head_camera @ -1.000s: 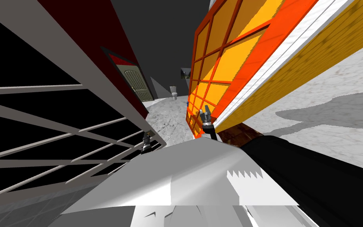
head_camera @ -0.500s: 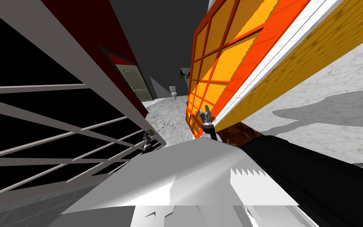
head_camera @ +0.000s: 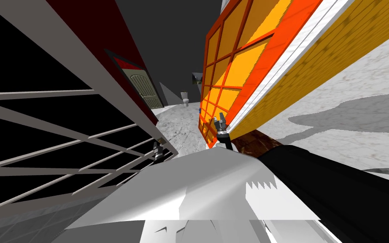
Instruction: Push the door open
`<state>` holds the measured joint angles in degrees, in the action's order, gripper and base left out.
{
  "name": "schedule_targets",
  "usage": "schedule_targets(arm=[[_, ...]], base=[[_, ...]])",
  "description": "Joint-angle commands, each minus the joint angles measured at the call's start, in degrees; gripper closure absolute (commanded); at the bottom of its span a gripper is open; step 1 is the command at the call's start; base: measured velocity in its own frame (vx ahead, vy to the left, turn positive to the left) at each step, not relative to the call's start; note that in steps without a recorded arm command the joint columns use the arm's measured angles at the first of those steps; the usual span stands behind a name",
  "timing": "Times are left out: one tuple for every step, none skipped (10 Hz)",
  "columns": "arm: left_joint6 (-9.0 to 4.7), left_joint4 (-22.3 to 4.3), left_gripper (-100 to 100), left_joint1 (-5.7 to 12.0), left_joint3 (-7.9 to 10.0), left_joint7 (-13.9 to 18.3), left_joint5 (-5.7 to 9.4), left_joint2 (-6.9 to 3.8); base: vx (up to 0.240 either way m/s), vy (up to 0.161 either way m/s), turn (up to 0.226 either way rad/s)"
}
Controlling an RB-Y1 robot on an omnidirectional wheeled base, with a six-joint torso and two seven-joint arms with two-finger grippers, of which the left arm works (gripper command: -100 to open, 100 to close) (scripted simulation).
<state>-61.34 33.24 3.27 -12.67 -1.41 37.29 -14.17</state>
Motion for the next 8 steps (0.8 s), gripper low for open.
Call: schedule_targets(arm=[[0.17, 0.17, -100, -0.03, 0.06, 2.23, 0.25, 0.19], [0.47, 0.54, -100, -0.06, 0.17, 4.23, 0.67, 0.54], [0.47, 0.54, -100, -0.06, 0.17, 4.56, 0.67, 0.54], [0.78, 0.91, -100, -0.09, 0.28, 6.90, 1.11, 0.89], [1.09, 1.30, -100, -0.13, 0.40, 8.40, 1.56, 1.26], [1.09, 1.30, -100, -0.13, 0.40, 9.28, 1.56, 1.26], [1.41, 1.69, -100, -0.16, 0.51, 11.38, 2.01, 1.62], [1.73, 2.08, -100, -0.20, 0.63, 12.95, 2.47, 2.00]], base=[[-0.034, 0.005, -0.014], [-0.033, 0.002, -0.020], [-0.029, 0.002, -0.013], [-0.037, 0.008, -0.030], [-0.053, 0.005, -0.038], [-0.038, 0.006, -0.017], [-0.041, 0.007, -0.032], [-0.058, 0.007, -0.045]])
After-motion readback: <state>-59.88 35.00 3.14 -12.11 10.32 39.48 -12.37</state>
